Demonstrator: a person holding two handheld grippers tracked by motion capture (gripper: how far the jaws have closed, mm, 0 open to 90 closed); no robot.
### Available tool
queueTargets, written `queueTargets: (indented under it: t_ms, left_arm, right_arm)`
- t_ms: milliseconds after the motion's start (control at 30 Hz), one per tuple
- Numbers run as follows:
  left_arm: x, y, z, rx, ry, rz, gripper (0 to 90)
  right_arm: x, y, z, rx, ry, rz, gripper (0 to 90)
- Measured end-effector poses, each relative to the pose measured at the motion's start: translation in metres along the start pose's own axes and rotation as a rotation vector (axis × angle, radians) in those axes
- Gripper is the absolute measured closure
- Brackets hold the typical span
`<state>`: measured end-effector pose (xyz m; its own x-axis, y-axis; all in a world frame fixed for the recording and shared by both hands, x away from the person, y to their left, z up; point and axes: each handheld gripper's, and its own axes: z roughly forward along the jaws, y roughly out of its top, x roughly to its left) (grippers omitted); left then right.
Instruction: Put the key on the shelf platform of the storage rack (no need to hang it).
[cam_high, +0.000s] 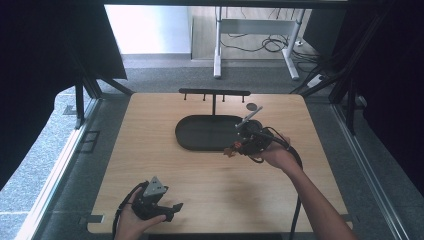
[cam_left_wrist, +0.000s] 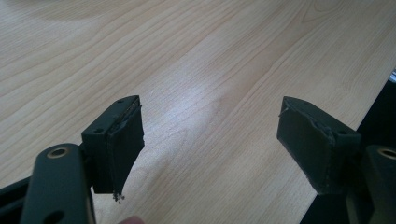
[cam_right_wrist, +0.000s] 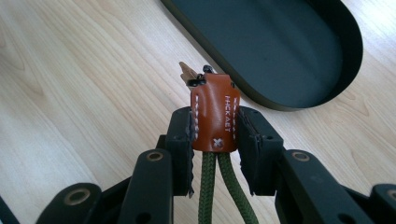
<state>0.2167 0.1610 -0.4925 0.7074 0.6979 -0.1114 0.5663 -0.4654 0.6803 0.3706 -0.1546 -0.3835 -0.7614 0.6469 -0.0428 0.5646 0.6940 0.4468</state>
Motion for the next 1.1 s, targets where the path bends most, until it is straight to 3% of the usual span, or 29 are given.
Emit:
queueTargets:
  t_ms: [333, 767, 1100]
  left_arm:
    - [-0.002, 0.000, 0.002, 0.008, -0.003, 0.007, 23.4]
    - [-0.003, 0.000, 0.004, 0.015, -0.005, 0.009, 23.3]
    - [-0.002, 0.000, 0.003, 0.011, -0.004, 0.009, 23.3]
  right_arm:
    - [-0.011, 0.007, 0.008, -0.009, 0.024, 0.004, 67.2]
    - [-0.032, 0.016, 0.025, 0.003, 0.017, 0.039, 67.2]
    - [-0.040, 0.028, 0.028, -0.009, 0.012, 0.048, 67.2]
